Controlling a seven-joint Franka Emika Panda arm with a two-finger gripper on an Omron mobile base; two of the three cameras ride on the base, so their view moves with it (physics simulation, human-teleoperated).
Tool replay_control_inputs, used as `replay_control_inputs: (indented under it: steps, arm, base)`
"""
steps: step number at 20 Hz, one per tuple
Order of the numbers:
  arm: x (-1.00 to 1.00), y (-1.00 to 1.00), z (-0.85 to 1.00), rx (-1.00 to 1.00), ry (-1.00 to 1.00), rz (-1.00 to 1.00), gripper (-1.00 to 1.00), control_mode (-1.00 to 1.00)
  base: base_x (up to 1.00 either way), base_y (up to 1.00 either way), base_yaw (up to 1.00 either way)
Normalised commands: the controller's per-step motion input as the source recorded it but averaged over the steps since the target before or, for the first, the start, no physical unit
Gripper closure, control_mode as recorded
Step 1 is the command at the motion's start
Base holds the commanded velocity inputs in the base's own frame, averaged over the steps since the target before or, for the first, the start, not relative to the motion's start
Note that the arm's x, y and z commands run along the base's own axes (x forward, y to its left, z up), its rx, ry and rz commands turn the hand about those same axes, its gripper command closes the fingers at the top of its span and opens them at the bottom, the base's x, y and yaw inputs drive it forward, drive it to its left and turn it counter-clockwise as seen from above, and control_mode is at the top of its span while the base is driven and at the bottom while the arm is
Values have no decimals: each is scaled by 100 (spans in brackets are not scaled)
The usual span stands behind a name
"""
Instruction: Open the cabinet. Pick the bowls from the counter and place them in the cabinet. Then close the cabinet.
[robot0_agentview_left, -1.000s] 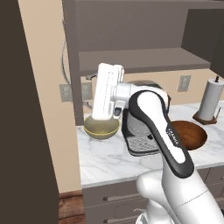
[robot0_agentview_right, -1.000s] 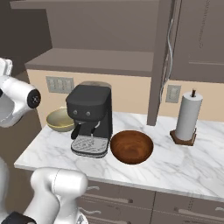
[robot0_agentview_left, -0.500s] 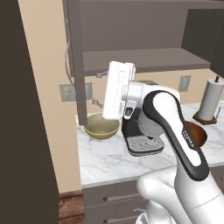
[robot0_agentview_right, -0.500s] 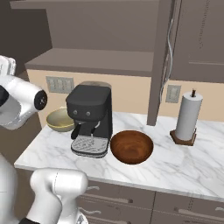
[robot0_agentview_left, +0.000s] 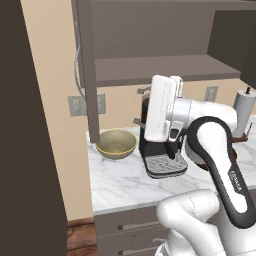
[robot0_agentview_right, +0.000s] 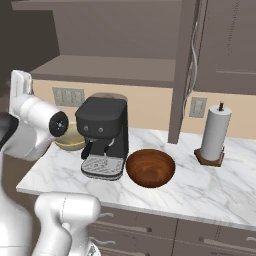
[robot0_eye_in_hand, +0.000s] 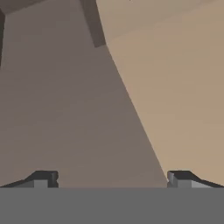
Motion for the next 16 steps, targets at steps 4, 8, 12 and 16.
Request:
replay_control_inputs:
  steps: [4, 8, 12, 16]
  arm:
    - [-13, -21, -32, -17, -1, -32, -100, -100]
    - [-12, -16, -39, -18, 0, -35, -100, -100]
    - [6, 0, -23, -20, 0, -21, -100, -100]
    - [9, -6, -27, -18, 2, 0, -100, -100]
  base:
    - [0, 0, 0]
    - [0, 0, 0]
    - [0, 0, 0]
    - [0, 0, 0]
